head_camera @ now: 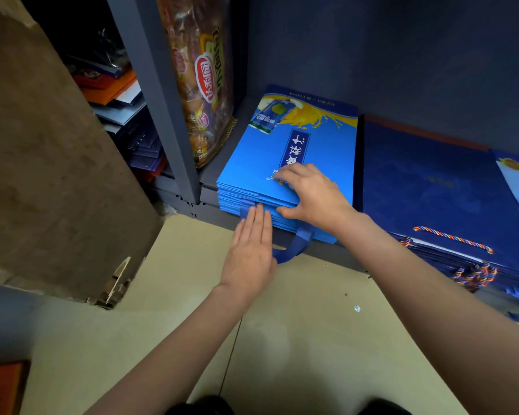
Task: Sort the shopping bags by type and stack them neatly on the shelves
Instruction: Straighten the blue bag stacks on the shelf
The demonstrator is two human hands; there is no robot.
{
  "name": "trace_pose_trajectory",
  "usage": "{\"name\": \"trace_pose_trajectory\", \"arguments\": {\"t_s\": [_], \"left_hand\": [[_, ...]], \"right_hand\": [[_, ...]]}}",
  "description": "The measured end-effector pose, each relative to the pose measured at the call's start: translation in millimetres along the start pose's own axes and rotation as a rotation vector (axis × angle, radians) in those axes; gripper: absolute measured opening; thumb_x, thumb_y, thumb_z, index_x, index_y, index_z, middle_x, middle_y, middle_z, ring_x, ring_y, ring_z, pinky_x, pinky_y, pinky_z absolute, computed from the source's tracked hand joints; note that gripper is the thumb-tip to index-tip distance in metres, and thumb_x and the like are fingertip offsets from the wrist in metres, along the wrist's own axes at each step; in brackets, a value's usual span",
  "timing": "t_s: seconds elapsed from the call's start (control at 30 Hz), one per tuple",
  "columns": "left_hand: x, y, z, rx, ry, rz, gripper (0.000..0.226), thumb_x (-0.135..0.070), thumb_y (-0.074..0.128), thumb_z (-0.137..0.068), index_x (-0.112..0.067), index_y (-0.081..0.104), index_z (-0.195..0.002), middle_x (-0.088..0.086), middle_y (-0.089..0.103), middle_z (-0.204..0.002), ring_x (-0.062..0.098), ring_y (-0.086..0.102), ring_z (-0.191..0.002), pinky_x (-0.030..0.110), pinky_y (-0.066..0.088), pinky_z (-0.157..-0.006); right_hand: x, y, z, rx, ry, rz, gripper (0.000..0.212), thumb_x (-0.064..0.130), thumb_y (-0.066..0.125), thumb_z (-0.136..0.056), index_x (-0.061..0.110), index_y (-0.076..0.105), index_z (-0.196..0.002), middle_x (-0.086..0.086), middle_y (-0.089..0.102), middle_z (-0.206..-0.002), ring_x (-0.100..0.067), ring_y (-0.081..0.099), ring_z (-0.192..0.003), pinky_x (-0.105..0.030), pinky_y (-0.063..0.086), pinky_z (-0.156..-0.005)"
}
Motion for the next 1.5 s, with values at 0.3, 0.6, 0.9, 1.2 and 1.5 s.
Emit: {"name": "trace_pose_trajectory", "arguments": {"t_s": [0.3, 0.6, 0.9, 1.2, 1.5], "left_hand": [[39.8, -8.2, 9.9, -0.193, 0.037, 0.177, 0.060, -0.014, 0.032, -0.076, 0.008, 0.047, -0.130, 0.021, 0.048, -0.136, 0.031, 0.045, -0.128, 0.039, 0.031, -0.110], [30.8, 2.9, 7.9, -0.201, -0.032, 0.071, 0.077, -0.010, 0.073, -0.066, 0.001, 0.043, -0.136, 0.013, 0.047, -0.141, 0.028, 0.044, -0.128, 0.044, 0.040, -0.101], [24.1, -0.7, -2.8, -0.207, -0.165, -0.049, 0.072, -0.024, 0.078, -0.055, -0.009, 0.059, -0.123, 0.003, 0.061, -0.122, 0.023, 0.049, -0.103, 0.033, 0.048, -0.074], [63.7, -36.5, -15.2, -0.467, -0.034, 0.171, 0.042, -0.013, 0.056, -0.076, -0.010, 0.057, -0.118, 0.010, 0.057, -0.119, 0.024, 0.042, -0.111, 0.036, 0.032, -0.090], [69.3, -52.4, -69.1, 0.013, 0.201, 0.006, 0.057, -0.033, 0.066, -0.083, -0.015, 0.045, -0.132, 0.006, 0.043, -0.132, 0.027, 0.036, -0.124, 0.037, 0.025, -0.103]], "right_hand": [[1.3, -4.7, -1.9, 0.005, -0.008, 0.003, 0.059, 0.032, 0.068, -0.080, 0.020, 0.044, -0.133, 0.005, 0.042, -0.136, -0.018, 0.035, -0.123, -0.032, 0.040, -0.088], [-1.1, -8.0, -5.7, 0.065, -0.022, -0.043, 0.058, 0.033, 0.063, -0.087, 0.017, 0.043, -0.140, -0.001, 0.041, -0.146, -0.019, 0.036, -0.134, -0.034, 0.031, -0.109], [-1.6, 3.1, -2.8, 0.044, 0.015, -0.026, 0.061, 0.038, 0.063, -0.085, 0.023, 0.040, -0.140, 0.005, 0.038, -0.145, -0.020, 0.033, -0.133, -0.041, 0.040, -0.100], [-2.3, 9.2, 0.8, -0.011, 0.012, -0.013, 0.060, 0.037, 0.065, -0.084, 0.025, 0.041, -0.138, 0.008, 0.037, -0.144, -0.016, 0.031, -0.131, -0.036, 0.039, -0.095], [-40.6, -18.4, 19.3, 0.181, 0.041, -0.076, 0.071, 0.034, 0.075, -0.076, 0.024, 0.043, -0.138, -0.006, 0.030, -0.149, -0.025, 0.023, -0.136, -0.030, 0.017, -0.111]]}}
Point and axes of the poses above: each hand's wrist, its own z-axis away from the middle knuckle, its own y-axis out of the palm, x = y × z, the point moved 3 cm from there along -z, towards the middle knuckle
